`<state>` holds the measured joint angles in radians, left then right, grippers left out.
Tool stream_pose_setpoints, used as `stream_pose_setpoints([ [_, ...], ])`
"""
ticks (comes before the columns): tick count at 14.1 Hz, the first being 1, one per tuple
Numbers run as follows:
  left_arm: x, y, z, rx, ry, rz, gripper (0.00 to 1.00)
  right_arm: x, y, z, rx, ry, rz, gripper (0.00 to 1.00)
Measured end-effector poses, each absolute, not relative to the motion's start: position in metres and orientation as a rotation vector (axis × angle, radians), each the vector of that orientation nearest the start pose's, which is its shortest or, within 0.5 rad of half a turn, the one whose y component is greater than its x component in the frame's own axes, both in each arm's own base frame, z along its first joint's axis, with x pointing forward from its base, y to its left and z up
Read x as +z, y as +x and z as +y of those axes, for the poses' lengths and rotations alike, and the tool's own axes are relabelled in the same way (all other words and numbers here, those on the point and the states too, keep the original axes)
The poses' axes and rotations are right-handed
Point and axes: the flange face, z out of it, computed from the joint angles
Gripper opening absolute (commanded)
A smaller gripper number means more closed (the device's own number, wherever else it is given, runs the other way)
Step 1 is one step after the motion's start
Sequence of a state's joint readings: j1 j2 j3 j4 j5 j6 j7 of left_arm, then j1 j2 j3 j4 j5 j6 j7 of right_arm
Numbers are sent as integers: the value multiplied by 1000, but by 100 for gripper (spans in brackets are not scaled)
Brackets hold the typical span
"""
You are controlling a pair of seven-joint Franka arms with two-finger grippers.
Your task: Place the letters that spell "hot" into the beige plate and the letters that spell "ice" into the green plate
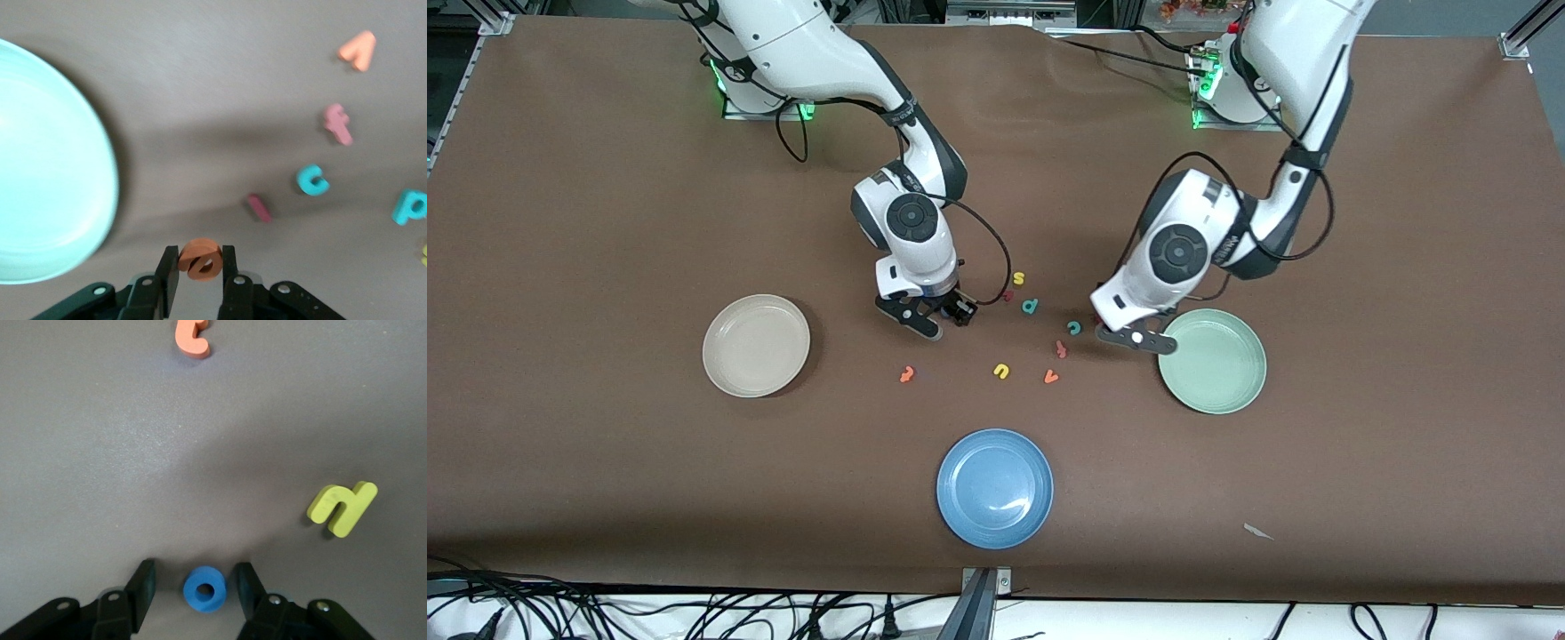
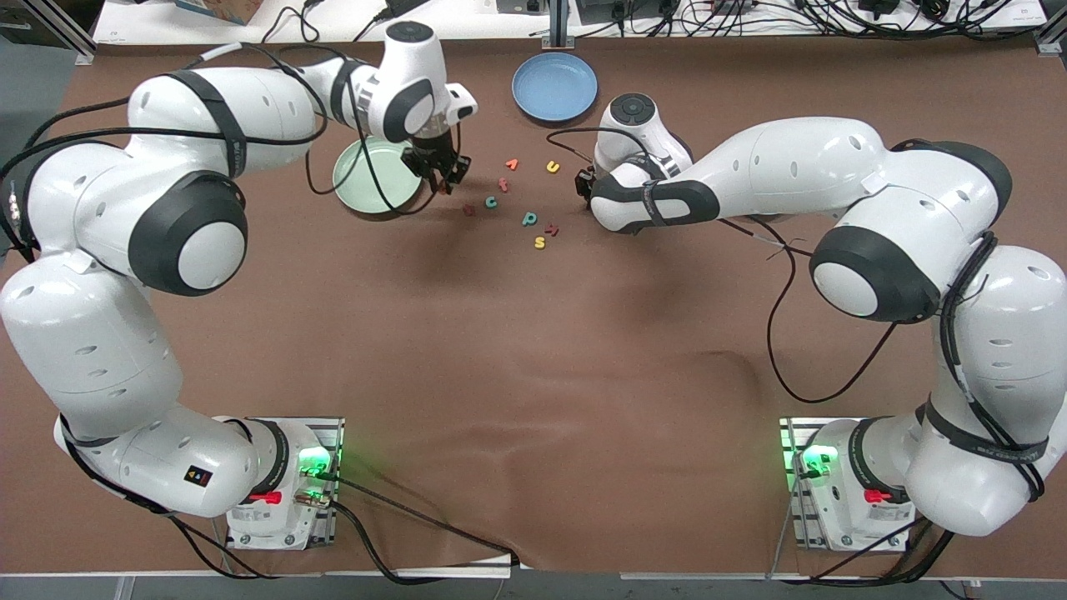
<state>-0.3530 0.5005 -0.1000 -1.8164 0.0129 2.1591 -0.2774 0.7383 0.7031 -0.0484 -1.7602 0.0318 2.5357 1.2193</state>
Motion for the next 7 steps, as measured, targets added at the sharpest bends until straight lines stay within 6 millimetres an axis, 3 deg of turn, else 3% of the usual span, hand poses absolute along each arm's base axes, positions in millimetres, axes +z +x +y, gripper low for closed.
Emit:
stream_pose_setpoints([
  [5, 257, 608, -189, 213, -3084, 228, 18, 175, 511, 433, -71, -2970, 818, 37],
  [7, 254, 611, -176, 223, -3085, 233, 18, 175, 511, 433, -68, -2973, 818, 34],
])
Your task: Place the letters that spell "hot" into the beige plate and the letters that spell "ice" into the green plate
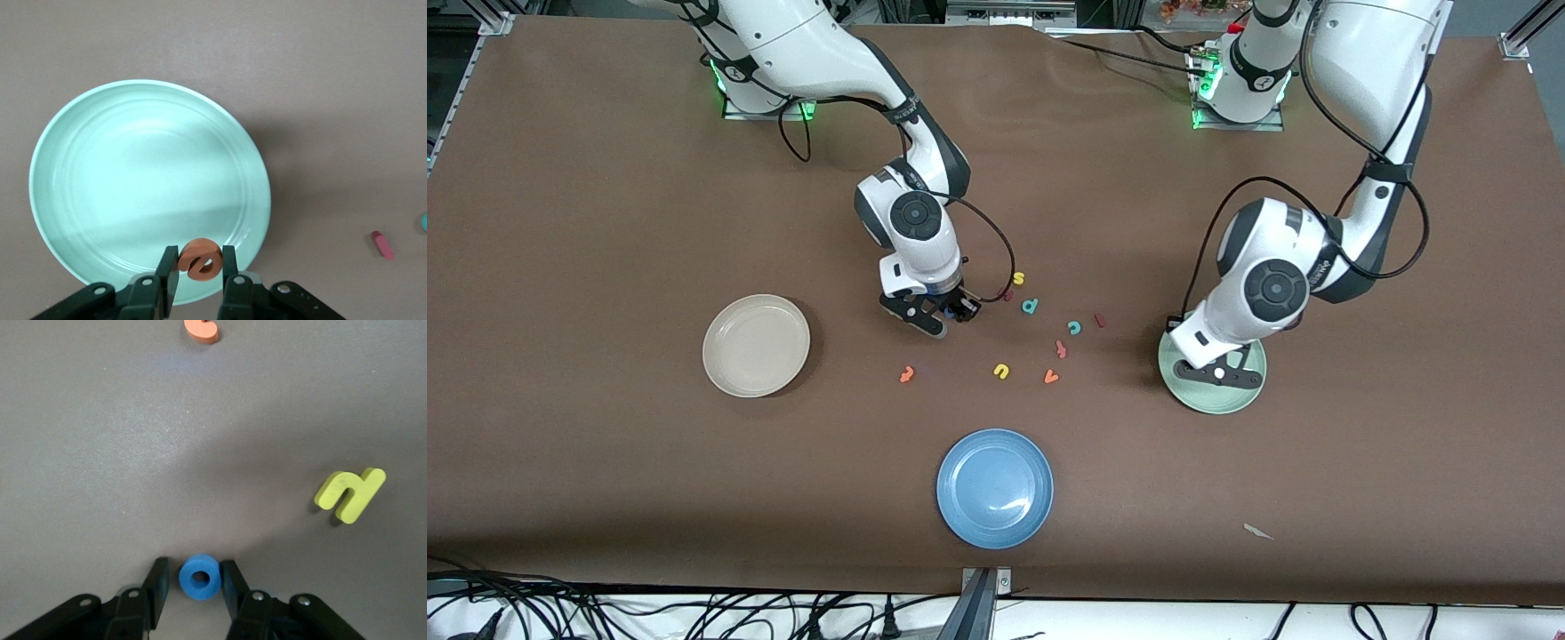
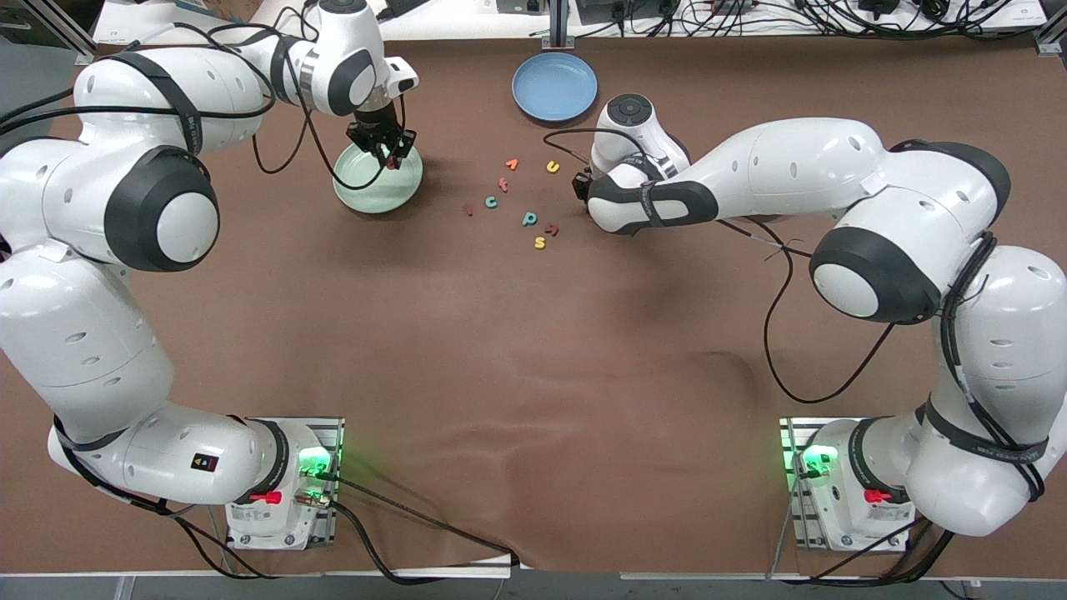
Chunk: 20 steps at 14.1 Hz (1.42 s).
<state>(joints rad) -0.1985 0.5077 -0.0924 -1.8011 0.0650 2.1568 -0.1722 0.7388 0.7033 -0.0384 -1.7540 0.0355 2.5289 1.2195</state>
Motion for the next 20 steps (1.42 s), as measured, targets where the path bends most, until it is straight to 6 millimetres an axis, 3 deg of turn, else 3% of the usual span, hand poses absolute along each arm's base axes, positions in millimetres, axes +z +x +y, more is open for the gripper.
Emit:
stream_pose_setpoints([
  [3, 242, 612, -174, 245, -3083, 253, 19, 176, 511, 433, -66, -2974, 819, 26],
  [6, 234, 619, -160, 253, -3087, 238, 19, 178, 512, 434, -67, -2971, 819, 21],
  [11, 216, 625, -143, 264, -3094, 254, 19, 183, 516, 435, -47, -2988, 829, 17],
  [15, 210, 625, -140, 277, -3093, 257, 20, 235, 551, 431, 17, -3056, 799, 16],
  [17, 209, 625, -140, 278, -3093, 258, 20, 259, 572, 406, 35, -3103, 688, 16],
  [20, 209, 626, -136, 278, -3094, 250, 20, 278, 604, 344, 61, -3189, 511, 16],
])
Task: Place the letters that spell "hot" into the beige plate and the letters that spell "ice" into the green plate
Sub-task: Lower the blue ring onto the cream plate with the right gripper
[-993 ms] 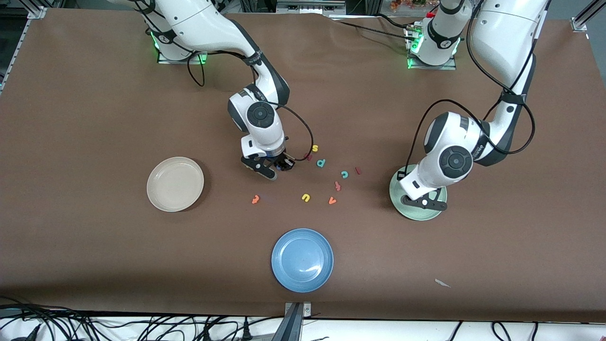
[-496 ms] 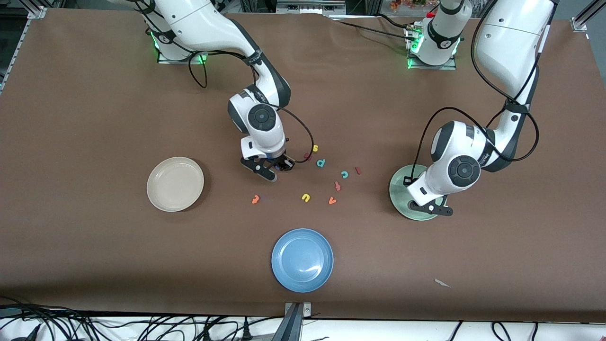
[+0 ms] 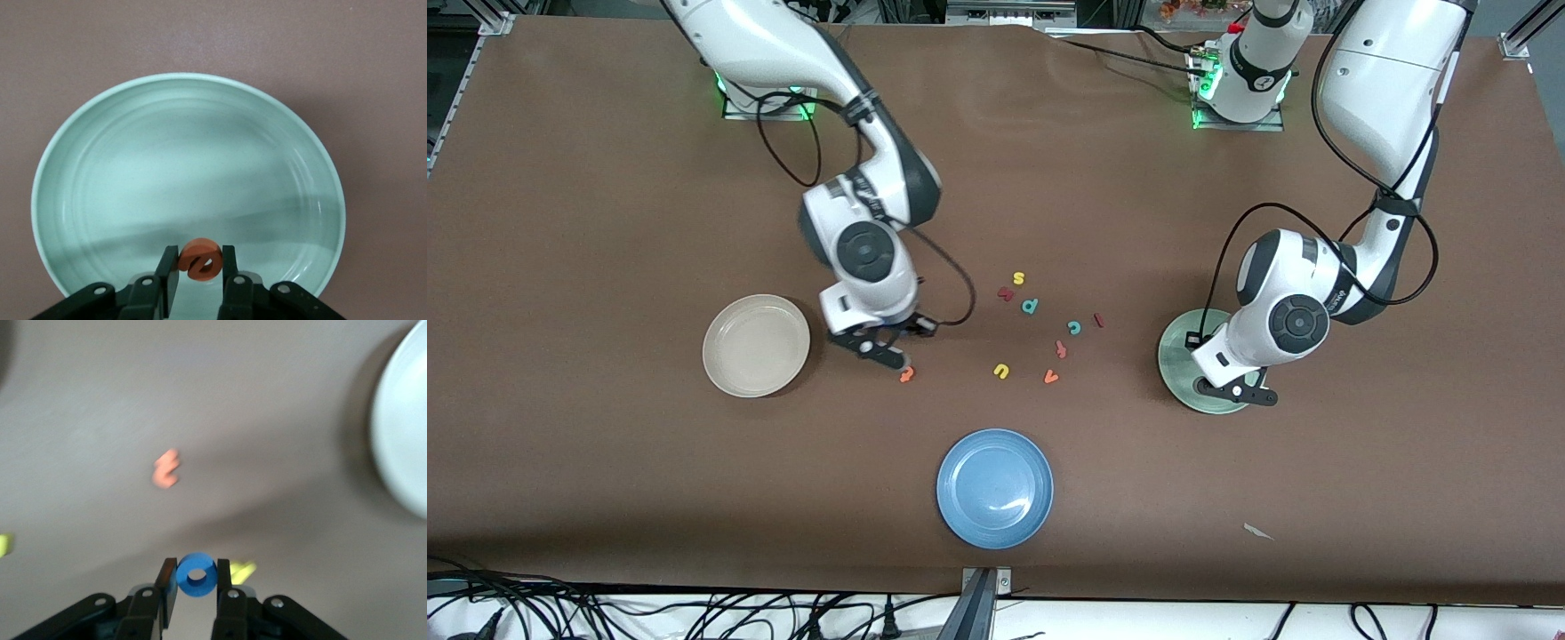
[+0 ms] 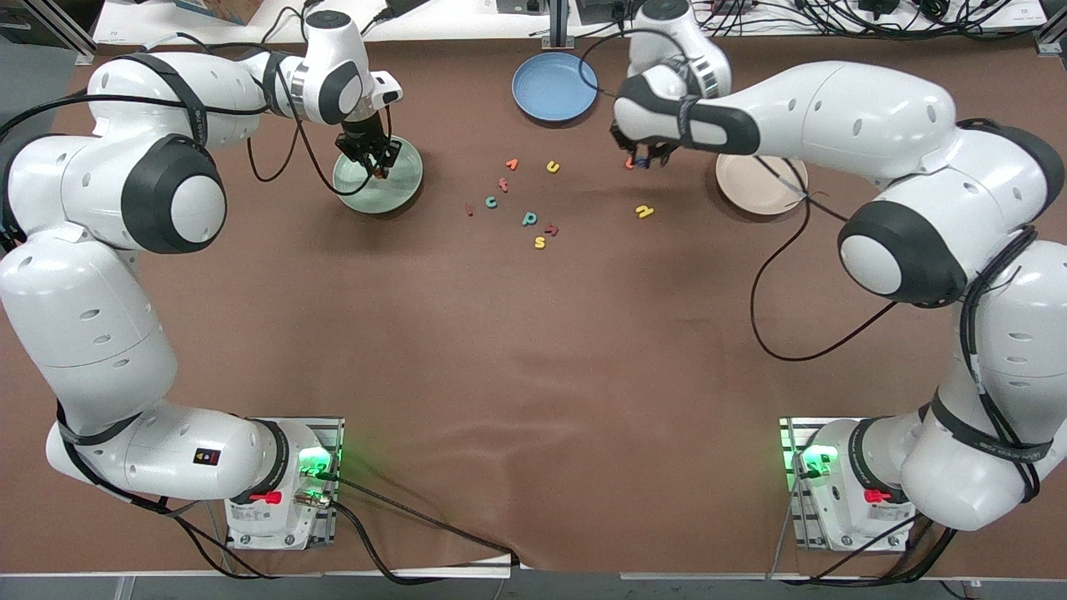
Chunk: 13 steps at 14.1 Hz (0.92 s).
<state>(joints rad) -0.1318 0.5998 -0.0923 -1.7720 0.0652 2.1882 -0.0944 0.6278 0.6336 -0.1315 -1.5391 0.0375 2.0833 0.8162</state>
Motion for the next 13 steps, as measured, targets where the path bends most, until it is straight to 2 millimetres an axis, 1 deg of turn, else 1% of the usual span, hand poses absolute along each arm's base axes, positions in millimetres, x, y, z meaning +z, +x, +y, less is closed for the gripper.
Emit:
stream_pose_setpoints([
  [2, 209, 626, -134, 279, -3095, 244, 20, 284, 619, 304, 67, -3229, 384, 16],
  [4, 207, 626, -133, 282, -3095, 243, 22, 283, 628, 265, 96, -3251, 266, 16],
  [5, 205, 625, -133, 287, -3094, 243, 25, 282, 631, 244, 116, -3252, 212, 16],
  [6, 202, 625, -133, 296, -3093, 243, 48, 281, 635, 220, 130, -3250, 155, 16],
  [7, 198, 624, -133, 306, -3092, 244, 99, 277, 637, 196, 128, -3243, 101, 16],
  [9, 192, 623, -134, 319, -3091, 245, 100, 263, 637, 154, 104, -3213, 22, 17],
  [10, 192, 623, -135, 319, -3091, 247, 100, 254, 634, 141, 98, -3205, -1, 24],
  [11, 195, 624, -138, 311, -3095, 254, 100, 247, 630, 134, 98, -3204, -13, 47],
  [12, 201, 626, -145, 293, -3102, 268, 100, 243, 626, 133, 101, -3202, -9, 88],
  [13, 210, 627, -157, 268, -3113, 294, 100, 240, 625, 132, 104, -3196, 1, 100],
])
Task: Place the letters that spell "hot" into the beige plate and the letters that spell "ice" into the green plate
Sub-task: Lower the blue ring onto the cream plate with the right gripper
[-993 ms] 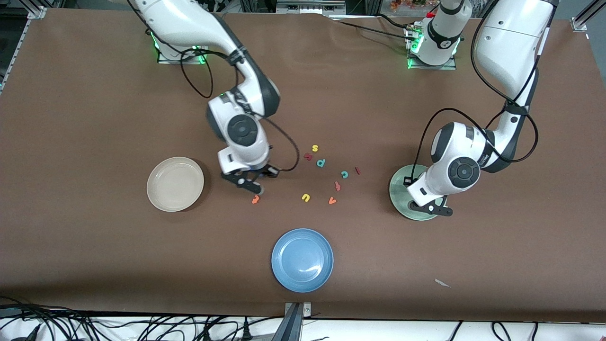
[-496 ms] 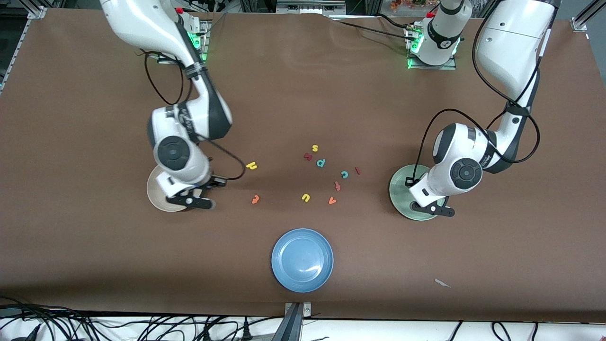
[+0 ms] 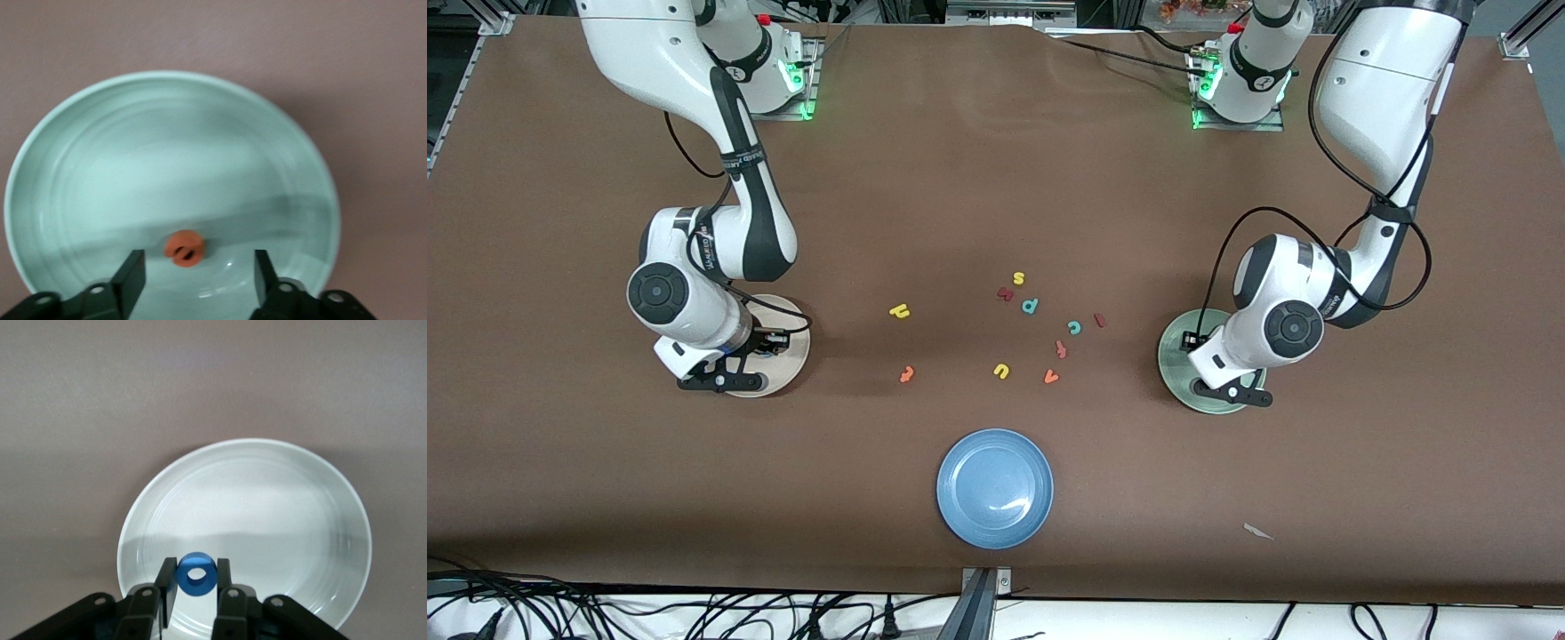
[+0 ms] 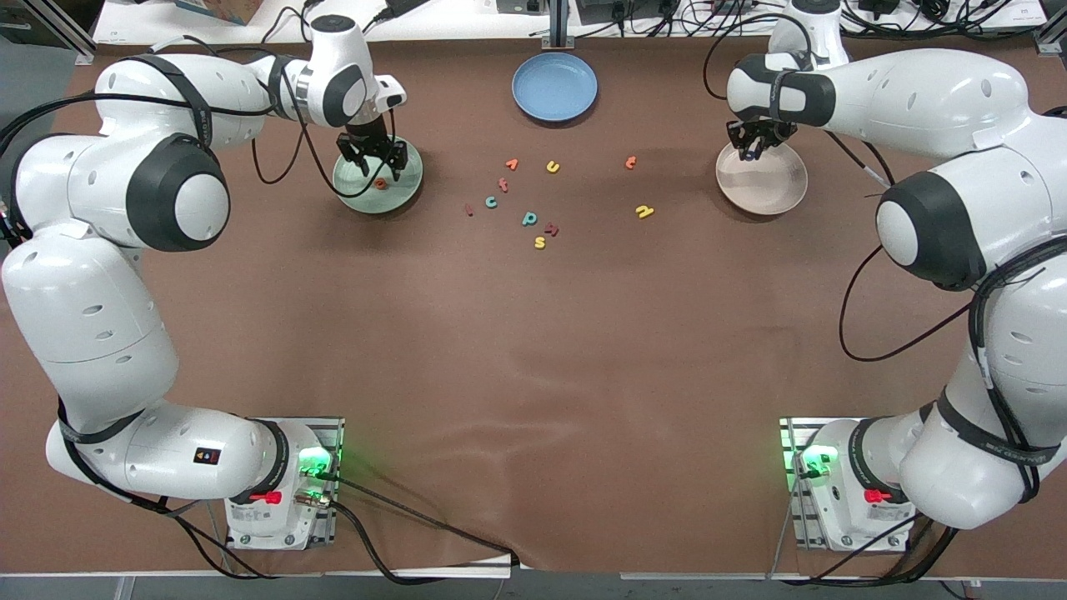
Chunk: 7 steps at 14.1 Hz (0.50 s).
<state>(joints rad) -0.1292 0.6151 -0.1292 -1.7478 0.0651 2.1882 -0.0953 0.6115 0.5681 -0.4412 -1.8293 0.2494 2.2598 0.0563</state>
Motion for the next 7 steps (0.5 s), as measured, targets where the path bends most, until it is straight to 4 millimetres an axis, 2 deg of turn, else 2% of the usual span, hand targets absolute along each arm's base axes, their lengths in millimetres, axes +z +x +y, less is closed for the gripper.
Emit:
stream_pose_setpoints([
  [4, 256, 620, -214, 183, -3154, 334, 100, 247, 626, 134, 88, -3136, 77, 100],
  [7, 261, 605, -254, 190, -3172, 214, 99, 257, 626, 154, 66, -3097, 208, 100],
])
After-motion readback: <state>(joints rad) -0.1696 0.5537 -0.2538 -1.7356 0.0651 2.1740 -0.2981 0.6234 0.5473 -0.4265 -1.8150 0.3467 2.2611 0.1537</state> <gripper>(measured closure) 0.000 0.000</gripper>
